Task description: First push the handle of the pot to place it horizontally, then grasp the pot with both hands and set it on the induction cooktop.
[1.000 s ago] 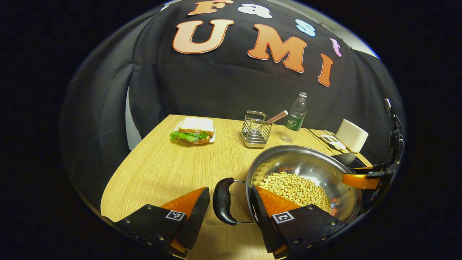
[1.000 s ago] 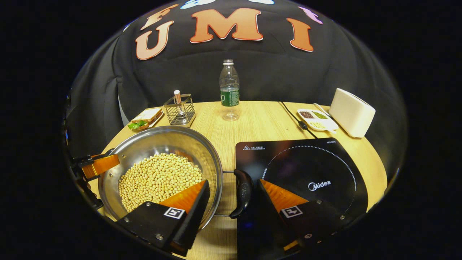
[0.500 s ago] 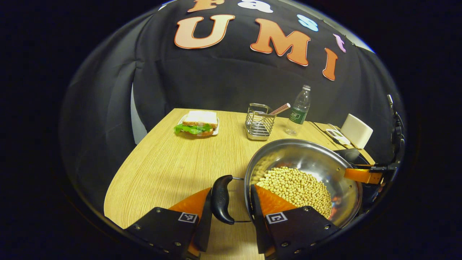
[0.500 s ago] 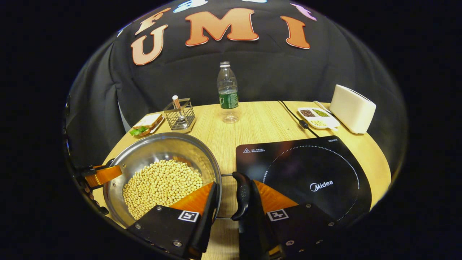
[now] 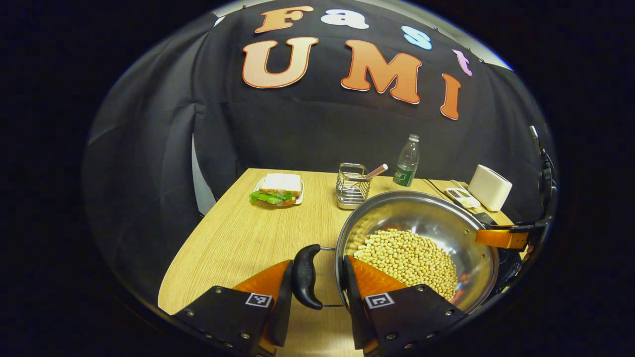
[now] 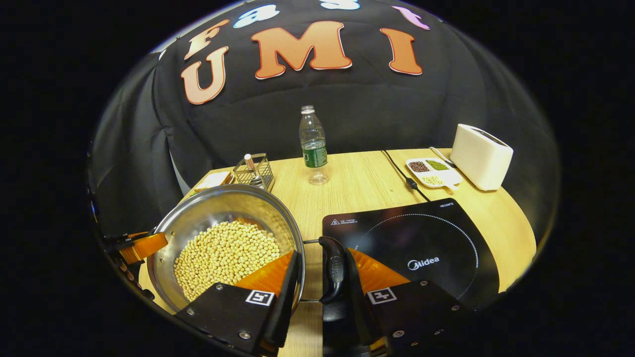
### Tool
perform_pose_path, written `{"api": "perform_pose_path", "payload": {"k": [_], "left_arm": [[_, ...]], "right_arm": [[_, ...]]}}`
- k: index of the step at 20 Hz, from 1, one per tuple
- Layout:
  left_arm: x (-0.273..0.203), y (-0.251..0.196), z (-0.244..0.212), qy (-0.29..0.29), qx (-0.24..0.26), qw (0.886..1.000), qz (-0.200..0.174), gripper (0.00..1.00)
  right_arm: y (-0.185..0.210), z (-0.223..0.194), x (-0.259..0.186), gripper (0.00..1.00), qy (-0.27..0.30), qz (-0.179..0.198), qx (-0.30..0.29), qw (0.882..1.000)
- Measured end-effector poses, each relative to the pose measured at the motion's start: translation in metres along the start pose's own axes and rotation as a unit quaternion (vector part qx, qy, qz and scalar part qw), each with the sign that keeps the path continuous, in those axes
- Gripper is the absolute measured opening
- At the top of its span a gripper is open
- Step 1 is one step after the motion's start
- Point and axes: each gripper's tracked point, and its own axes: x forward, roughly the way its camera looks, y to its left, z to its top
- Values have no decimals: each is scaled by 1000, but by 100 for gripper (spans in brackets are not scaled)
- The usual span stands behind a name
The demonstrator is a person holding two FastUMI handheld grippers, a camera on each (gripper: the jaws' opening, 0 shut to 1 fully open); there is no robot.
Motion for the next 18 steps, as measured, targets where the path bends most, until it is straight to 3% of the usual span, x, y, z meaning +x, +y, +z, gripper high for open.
{"api": "perform_pose_path", "payload": {"k": [3,8,18], "left_arm": [[1,-19,4,-1,-20,1000,-6,50],[12,-44,-29,49,-45,998,-13,48],[2,-96,-5,38,-19,999,-31,46]], "right_arm": [[-14,8,-10,54,-12,-5,3,1000],[-40,5,-18,49,-5,-10,5,1000],[-86,23,-44,47,-16,-15,47,999]]}}
